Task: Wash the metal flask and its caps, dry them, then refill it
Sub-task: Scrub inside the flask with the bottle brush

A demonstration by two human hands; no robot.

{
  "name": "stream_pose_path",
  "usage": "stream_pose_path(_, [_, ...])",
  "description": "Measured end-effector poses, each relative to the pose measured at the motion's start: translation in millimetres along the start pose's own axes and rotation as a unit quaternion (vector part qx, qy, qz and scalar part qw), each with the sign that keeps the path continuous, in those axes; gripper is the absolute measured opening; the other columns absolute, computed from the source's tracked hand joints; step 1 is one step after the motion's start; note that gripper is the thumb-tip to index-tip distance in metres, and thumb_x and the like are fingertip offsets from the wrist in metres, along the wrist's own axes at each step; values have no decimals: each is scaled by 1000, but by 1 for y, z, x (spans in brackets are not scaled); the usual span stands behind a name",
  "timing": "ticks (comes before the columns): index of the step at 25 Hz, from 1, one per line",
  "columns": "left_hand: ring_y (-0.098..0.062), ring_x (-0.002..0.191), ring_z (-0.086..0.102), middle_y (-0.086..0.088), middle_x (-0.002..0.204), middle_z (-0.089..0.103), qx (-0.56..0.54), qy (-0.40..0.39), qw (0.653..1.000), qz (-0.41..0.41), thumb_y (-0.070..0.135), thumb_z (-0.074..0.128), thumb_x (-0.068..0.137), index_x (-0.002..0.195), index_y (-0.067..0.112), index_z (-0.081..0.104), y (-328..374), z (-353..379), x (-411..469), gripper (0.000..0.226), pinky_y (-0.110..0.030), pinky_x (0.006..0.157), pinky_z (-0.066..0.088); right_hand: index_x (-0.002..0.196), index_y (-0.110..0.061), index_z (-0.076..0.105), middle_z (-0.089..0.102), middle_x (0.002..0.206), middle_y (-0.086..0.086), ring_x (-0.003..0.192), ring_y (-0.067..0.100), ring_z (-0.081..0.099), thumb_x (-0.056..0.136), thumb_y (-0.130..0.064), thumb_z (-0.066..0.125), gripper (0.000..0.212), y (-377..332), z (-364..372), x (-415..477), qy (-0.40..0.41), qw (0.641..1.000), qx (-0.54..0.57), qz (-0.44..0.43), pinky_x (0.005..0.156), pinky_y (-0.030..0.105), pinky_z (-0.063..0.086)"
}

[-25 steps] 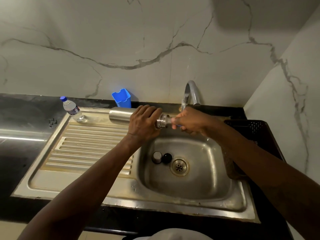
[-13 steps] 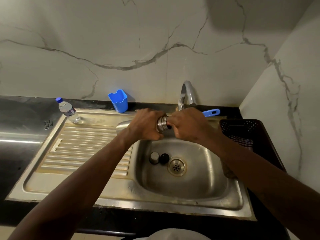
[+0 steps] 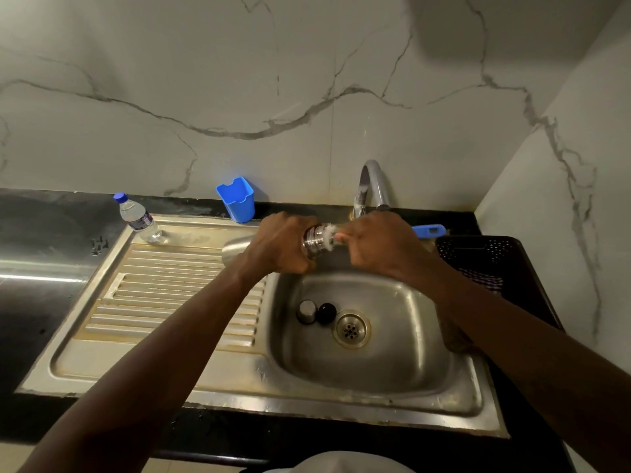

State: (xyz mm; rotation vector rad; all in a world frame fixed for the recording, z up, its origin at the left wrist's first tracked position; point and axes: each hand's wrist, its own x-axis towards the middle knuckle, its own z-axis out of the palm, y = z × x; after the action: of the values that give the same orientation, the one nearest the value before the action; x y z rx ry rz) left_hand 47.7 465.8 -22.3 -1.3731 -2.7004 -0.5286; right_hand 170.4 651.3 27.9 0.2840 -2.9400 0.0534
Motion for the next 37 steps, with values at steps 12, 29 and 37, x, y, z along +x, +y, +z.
stream_pose_path(12, [-34, 92, 73, -11, 104, 75, 98, 156, 982, 35, 37, 90, 68, 114, 12, 69, -12, 10, -12, 56, -45, 80, 60, 92, -10, 75, 61, 69, 1, 58, 8, 51, 100, -26, 63, 22, 11, -20, 11, -158, 890, 338, 263, 52, 20, 37])
stream_pose_path(29, [-16, 70, 68, 5, 80, 71, -6, -154, 988, -8, 39, 89, 63, 98, 21, 68, 25, -15, 16, 44, -28, 69, 55, 79, -23, 66, 66, 70, -2, 56, 18, 50, 83, -22, 65, 4, 4, -6, 2, -18, 998, -36, -45, 62, 30, 34])
stream_pose_path(37, [-17, 84, 70, 1, 89, 73, -83, -290, 951, -60, 21, 92, 63, 95, 25, 67, 7, -22, 12, 41, -28, 75, 58, 85, -19, 76, 64, 62, -3, 47, 16, 51, 80, -18, 55, 21, 25, -11, -13, 82, 992, 20, -94, 57, 24, 31])
